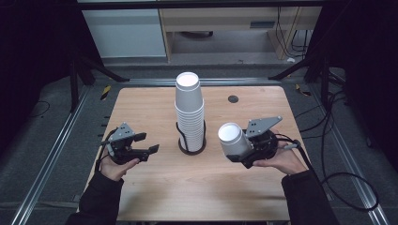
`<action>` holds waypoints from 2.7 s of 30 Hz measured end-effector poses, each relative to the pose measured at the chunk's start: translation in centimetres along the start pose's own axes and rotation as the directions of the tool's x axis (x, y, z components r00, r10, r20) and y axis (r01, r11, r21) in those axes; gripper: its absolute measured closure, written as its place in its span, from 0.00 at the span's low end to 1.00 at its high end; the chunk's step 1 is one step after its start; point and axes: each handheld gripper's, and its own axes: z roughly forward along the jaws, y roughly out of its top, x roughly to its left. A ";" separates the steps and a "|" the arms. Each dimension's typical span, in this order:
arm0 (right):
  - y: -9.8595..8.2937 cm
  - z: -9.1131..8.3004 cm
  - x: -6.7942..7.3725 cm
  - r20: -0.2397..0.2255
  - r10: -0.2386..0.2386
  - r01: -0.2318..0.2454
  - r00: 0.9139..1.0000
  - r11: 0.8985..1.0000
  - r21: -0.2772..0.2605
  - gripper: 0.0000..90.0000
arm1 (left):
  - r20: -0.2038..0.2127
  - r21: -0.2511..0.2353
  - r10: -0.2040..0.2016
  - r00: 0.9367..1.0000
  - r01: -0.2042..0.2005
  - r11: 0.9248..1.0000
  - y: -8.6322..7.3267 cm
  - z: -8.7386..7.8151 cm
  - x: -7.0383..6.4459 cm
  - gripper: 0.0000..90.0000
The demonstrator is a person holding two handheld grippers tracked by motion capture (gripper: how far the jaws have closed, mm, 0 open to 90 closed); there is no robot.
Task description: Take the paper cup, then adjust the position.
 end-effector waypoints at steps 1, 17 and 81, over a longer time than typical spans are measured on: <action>0.0 0.1 0.0 -0.009 -0.006 0.006 1.000 1.000 0.006 0.16 | 0.010 -0.002 0.009 1.000 -0.009 1.000 0.1 0.1 -0.2 0.30; 0.1 1.8 0.0 -0.107 -0.043 0.050 0.993 0.997 0.059 0.17 | 0.155 -0.008 0.106 0.982 -0.106 0.994 1.7 1.0 -3.1 0.30; 0.7 6.1 2.0 -0.234 -0.156 0.212 0.960 0.948 0.237 0.17 | 0.444 -0.002 0.257 0.858 -0.286 0.958 5.2 6.1 -9.5 0.19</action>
